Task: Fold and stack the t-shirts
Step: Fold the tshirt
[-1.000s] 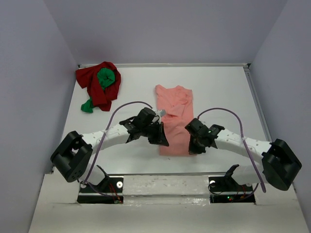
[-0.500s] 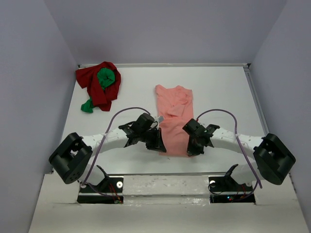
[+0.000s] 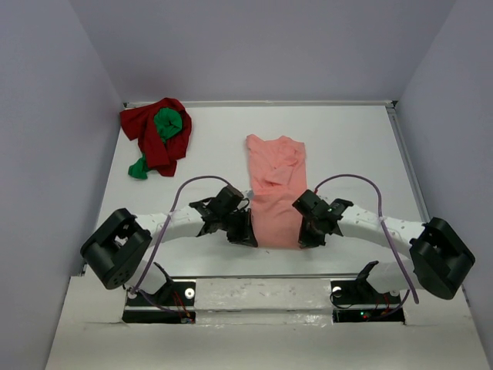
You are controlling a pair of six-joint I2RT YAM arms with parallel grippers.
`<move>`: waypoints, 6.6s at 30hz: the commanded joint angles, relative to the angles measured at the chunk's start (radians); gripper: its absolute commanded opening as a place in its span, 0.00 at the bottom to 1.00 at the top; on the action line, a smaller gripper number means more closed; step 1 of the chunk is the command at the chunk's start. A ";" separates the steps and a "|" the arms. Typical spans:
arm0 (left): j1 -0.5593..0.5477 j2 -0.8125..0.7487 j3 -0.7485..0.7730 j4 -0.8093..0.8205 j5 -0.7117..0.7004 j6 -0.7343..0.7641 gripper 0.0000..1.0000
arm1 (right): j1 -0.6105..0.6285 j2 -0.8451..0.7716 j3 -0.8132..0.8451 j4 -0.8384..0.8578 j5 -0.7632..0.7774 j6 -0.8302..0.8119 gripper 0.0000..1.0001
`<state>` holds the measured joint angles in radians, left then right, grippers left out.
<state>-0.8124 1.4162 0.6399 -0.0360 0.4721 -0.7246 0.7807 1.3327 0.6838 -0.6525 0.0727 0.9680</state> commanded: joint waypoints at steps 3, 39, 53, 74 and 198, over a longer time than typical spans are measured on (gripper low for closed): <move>-0.004 0.093 0.038 -0.012 -0.049 0.005 0.00 | 0.008 -0.078 0.054 -0.094 0.045 -0.014 0.00; -0.082 -0.217 0.051 -0.194 -0.230 -0.013 0.45 | 0.035 -0.291 0.060 -0.207 0.141 -0.049 0.76; -0.077 0.019 0.007 0.134 0.046 0.040 0.59 | 0.026 -0.343 0.003 -0.105 0.078 -0.031 0.81; -0.033 0.082 0.155 -0.245 -0.283 0.106 0.73 | -0.026 -0.153 0.014 -0.088 0.182 0.000 0.83; 0.028 0.016 0.285 -0.226 -0.138 0.102 0.00 | -0.116 -0.067 0.235 -0.087 0.269 -0.147 0.00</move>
<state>-0.7906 1.4155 0.8291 -0.1860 0.3496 -0.6731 0.6655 1.2346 0.8009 -0.6758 0.2256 0.8715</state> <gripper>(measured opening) 0.037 0.035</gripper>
